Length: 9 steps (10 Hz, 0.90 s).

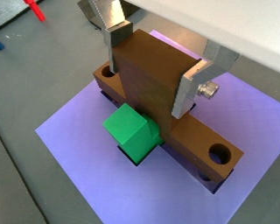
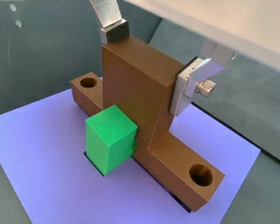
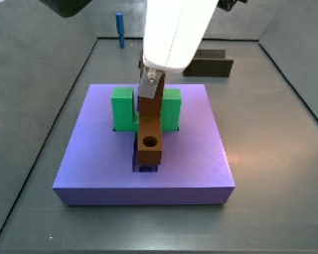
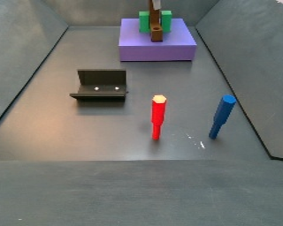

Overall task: Pick up the brown object. Move up. Place the brown object on the fixture. Regrasp the brown object. Move to above the board. Insert the brown object.
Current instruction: Insert the brown object.

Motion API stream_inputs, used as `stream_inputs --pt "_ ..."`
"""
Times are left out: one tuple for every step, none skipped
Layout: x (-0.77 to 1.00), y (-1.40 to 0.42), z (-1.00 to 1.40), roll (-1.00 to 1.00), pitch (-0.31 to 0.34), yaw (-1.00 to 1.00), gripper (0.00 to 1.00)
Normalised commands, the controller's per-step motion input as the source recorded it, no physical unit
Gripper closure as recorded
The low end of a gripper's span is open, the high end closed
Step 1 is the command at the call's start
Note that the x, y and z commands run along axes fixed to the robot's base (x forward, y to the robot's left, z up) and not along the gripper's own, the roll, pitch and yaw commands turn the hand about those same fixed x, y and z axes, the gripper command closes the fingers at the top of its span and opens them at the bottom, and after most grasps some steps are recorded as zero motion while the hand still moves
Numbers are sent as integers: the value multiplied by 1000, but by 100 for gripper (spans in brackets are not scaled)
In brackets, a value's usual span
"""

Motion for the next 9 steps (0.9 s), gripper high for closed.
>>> stream_inputs --pt "-69 -71 -166 -54 0 0 100" --pt "-103 -83 -174 -43 0 0 100" --pt "-203 -117 -146 -40 -21 0 100" --pt "-211 -177 -66 -31 -51 0 100" --pt "0 0 -191 0 -6 0 100" --pt "214 69 -294 0 0 0 100" --pt "349 123 -363 -6 0 0 100" --pt "460 103 -331 -27 0 0 100" --pt "391 106 -297 -14 0 0 100"
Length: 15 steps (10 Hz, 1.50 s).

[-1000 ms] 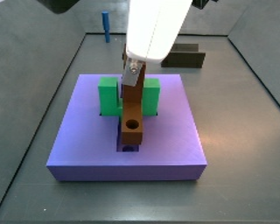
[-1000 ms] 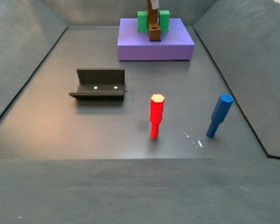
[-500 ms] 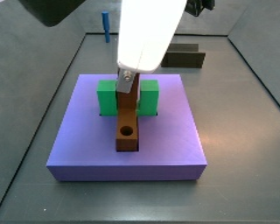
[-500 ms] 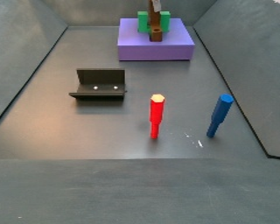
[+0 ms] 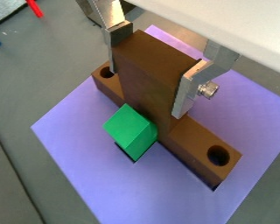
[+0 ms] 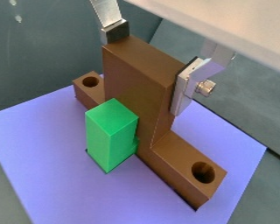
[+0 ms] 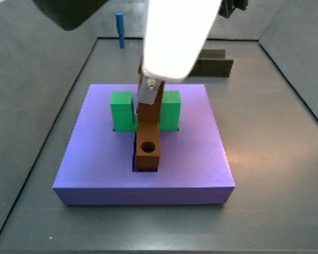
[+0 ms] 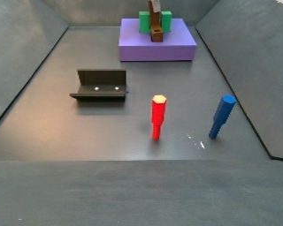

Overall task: Pick up the brown object. Move up. Place the brown object on the fixture. Regrasp the brown object. Move to above the board. Insert the brown object.
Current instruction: Insert the brown object.

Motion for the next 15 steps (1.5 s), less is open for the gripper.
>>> stream_inputs --pt "143 23 -443 0 -3 0 100" --pt "-246 0 -591 0 -133 0 100" --pt "-406 0 -560 0 -180 0 100" --pt "-477 0 -494 -21 -186 0 100" --pt "-537 17 -434 -71 -219 0 100" --pt "-357 0 -423 -106 -227 0 100" --pt "-89 0 -471 -114 -223 51 100" --pt "0 0 -503 -140 -234 109 100" --pt "49 0 -317 -167 -181 149 100" --pt "97 0 0 -227 -91 146 100" --pt "111 0 29 -241 -57 131 100" --pt "0 3 0 -221 -44 43 100" --pt "-109 54 0 -214 -56 0 100" --pt "-129 89 0 -190 -84 -40 100" --pt "-77 74 0 -144 -106 -111 100"
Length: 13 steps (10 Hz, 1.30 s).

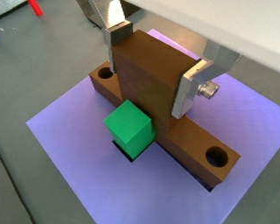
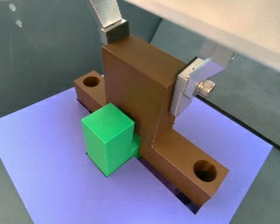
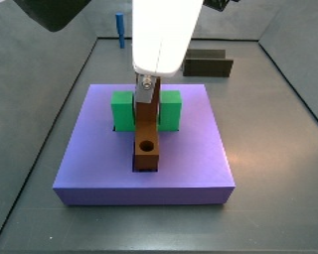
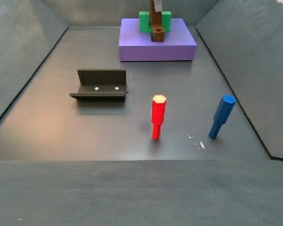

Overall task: Pick up the brown object. Move up. Place the brown object on the fixture. Regrasp the brown object. Move to above the board. Insert the brown object.
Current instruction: Insert the brown object.

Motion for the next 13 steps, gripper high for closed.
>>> stream_inputs --pt "0 3 0 -93 -90 -174 100" --pt "0 0 17 -106 -83 -94 100" --pt "106 -54 120 -97 -63 0 100" --pt "49 -3 34 -64 -61 0 100" --pt "0 0 0 -60 -91 0 100" --pt "0 63 -60 -20 -94 0 100" --pt "-40 83 -94 -6 -93 0 100" --pt "20 31 -63 -30 -90 0 100" --pt "111 6 -134 -29 -99 0 100" --pt "34 0 -257 0 -119 0 100" --pt "0 0 -337 0 -139 0 100" --pt "-60 0 -294 0 -131 0 100" --pt "-289 0 -26 -44 -114 0 100"
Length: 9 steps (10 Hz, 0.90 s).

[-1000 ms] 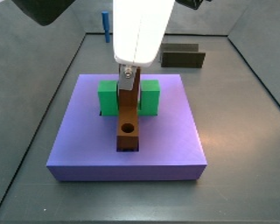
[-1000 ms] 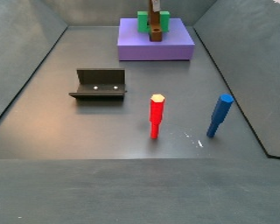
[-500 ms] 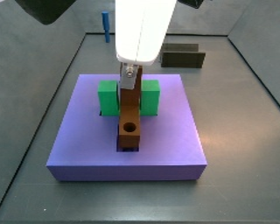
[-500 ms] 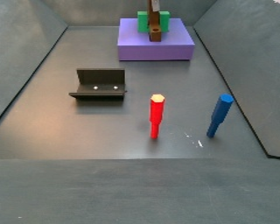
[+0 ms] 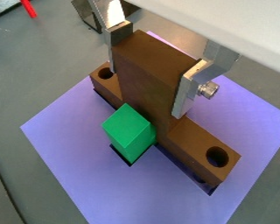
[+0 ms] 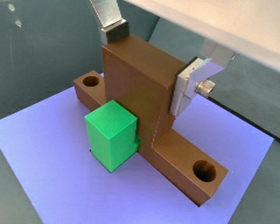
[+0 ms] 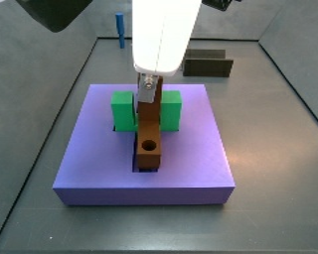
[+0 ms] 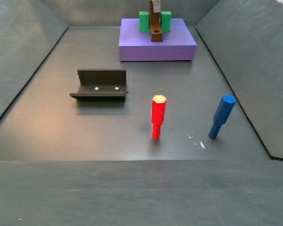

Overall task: Pick up the brown object. Move up. Place the brown object on the fixture. Regrasp the brown object. Move to above the board. Insert the brown object.
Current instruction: Insert the brown object.

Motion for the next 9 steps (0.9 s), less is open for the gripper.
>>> stream_inputs --pt "-220 0 17 -67 -79 0 100" --pt "-137 0 77 -79 -53 0 100" --pt "0 0 0 -47 -50 0 100" --pt "0 -31 -143 0 -83 0 100" --pt "0 -89 -446 133 -96 0 100" --pt "0 -69 -654 229 -100 0 100" --pt "0 -46 -749 267 -117 0 100" --pt "-34 -17 -751 250 -130 0 100" --pt "-37 -17 -200 166 0 0 100"
